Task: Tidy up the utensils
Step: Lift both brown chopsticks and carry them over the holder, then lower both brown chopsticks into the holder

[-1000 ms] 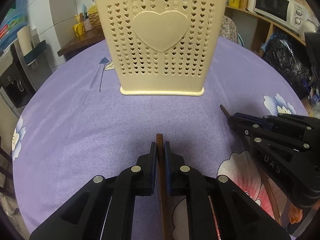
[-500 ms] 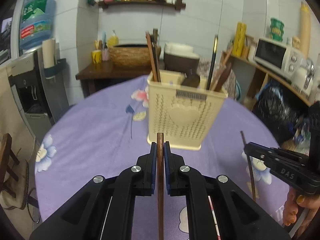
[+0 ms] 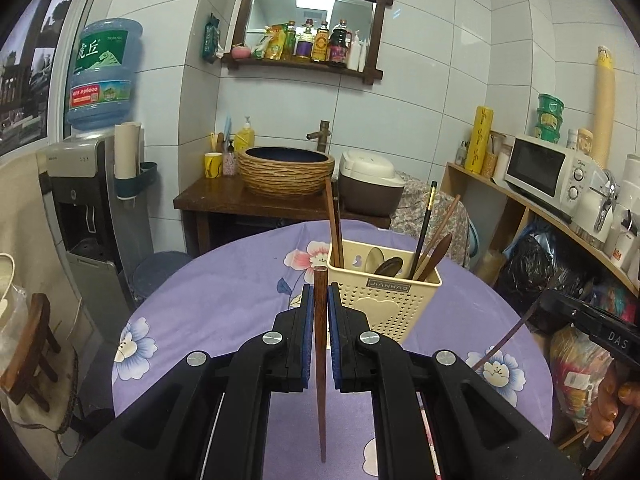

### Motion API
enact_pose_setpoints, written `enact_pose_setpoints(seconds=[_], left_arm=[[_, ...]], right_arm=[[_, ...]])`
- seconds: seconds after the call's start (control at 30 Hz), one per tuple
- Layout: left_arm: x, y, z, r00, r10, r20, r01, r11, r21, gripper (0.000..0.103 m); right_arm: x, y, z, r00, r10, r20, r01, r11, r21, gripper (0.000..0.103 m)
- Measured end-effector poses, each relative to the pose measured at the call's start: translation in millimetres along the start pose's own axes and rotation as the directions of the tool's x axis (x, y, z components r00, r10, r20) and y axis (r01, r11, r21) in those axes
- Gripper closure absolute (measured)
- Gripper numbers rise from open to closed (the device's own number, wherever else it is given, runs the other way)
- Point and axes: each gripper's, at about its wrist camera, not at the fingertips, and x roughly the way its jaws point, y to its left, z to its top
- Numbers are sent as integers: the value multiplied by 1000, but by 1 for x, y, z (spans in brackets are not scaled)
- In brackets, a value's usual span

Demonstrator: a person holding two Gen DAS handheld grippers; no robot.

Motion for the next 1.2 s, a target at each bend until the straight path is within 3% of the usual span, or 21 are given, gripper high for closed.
enact_pose_setpoints(seconds=[0.43,0.77,0.97,1.2], left_arm=[[-4,4,7,1000,13,20,-13,1000,7,95],[-6,9,30,999,-28,36,28,1000,4,95],[-14,5,77,995,-54,85,53,999,12,95],[-17,-3,144,984,-55,169,55,998,6,95]], right_arm=[[3,8,6,1000,-14,-3,14,999,-36,97],[11,15,20,999,23,-27,-25,999,-43,97],[13,32,64,997,71,9,-70,996,-53,97],[10,52,141,992,13,126,-2,996,-89,97]])
